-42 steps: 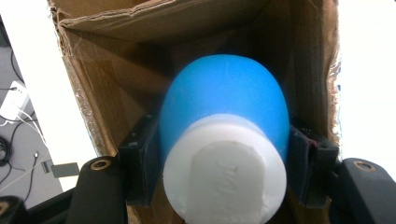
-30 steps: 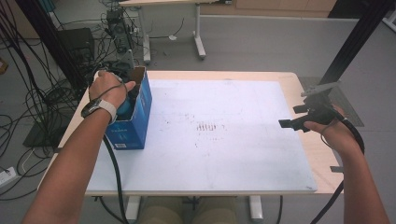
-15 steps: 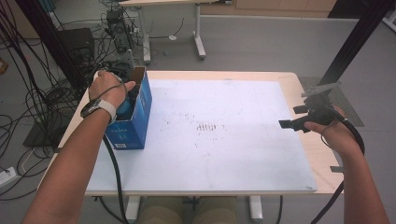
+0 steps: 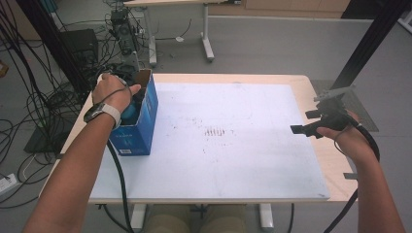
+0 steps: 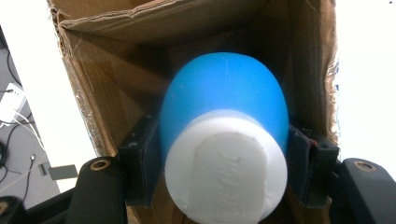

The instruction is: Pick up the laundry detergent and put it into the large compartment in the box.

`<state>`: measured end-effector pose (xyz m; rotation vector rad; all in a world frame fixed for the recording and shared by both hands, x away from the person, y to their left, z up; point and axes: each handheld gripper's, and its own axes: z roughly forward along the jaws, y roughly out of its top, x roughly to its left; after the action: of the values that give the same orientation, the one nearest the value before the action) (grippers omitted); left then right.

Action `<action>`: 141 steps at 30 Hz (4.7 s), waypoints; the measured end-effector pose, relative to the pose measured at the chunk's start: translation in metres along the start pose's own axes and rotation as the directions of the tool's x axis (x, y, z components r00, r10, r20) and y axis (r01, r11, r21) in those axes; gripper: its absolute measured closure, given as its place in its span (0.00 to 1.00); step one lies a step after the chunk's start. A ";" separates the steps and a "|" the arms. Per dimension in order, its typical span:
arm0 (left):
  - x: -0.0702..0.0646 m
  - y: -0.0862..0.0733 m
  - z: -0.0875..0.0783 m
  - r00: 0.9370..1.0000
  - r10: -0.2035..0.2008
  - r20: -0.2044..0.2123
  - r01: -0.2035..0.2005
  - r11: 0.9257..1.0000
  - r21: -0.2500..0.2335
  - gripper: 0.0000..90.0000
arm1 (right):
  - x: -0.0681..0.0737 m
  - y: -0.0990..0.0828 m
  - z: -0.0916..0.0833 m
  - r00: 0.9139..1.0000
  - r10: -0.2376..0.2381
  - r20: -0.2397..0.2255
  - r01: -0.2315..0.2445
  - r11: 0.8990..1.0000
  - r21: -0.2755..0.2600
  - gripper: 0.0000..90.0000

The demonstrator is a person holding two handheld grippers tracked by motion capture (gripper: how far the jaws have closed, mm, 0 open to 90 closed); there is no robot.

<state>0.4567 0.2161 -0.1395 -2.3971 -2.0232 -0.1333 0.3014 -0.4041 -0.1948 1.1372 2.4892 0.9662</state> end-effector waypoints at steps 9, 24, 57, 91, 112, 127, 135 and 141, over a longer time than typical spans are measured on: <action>0.002 -0.001 0.000 1.000 0.003 0.004 -0.003 1.000 -0.004 0.39 | 0.000 0.000 0.000 1.000 0.000 0.001 0.000 1.000 0.002 0.12; 0.015 -0.003 -0.010 0.999 0.015 0.047 -0.014 1.000 -0.018 0.25 | 0.002 0.003 0.000 1.000 -0.006 0.001 0.006 1.000 0.002 0.12; 0.008 -0.011 -0.089 0.981 0.171 0.094 -0.162 0.982 -0.099 0.08 | 0.011 0.004 -0.013 1.000 -0.009 0.022 0.009 1.000 0.003 0.12; -0.058 -0.008 -0.133 0.723 0.680 0.123 -0.655 0.731 -0.191 0.06 | 0.022 0.005 -0.025 0.999 0.023 0.041 -0.024 0.999 0.022 0.12; -0.105 0.001 -0.109 0.427 0.894 0.133 -0.867 0.447 -0.221 0.07 | 0.024 0.012 -0.019 0.999 0.028 0.038 -0.029 0.998 0.047 0.12; -0.133 0.000 -0.087 0.312 0.942 0.126 -0.922 0.332 -0.198 0.07 | 0.026 0.019 -0.009 0.999 0.025 0.024 -0.026 0.998 0.061 0.12; -0.144 -0.001 -0.071 0.278 0.954 0.114 -0.940 0.295 -0.174 0.07 | 0.025 0.020 -0.005 1.000 0.023 0.021 -0.025 0.998 0.066 0.12; -0.151 -0.001 -0.060 0.246 0.960 0.130 -0.949 0.266 -0.171 0.07 | 0.025 0.021 -0.003 1.000 0.023 0.018 -0.024 0.998 0.065 0.12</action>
<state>0.4273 0.0640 -0.0902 -3.2621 -0.1482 0.0932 0.2952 -0.3772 -0.1772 1.1914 2.5169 0.8832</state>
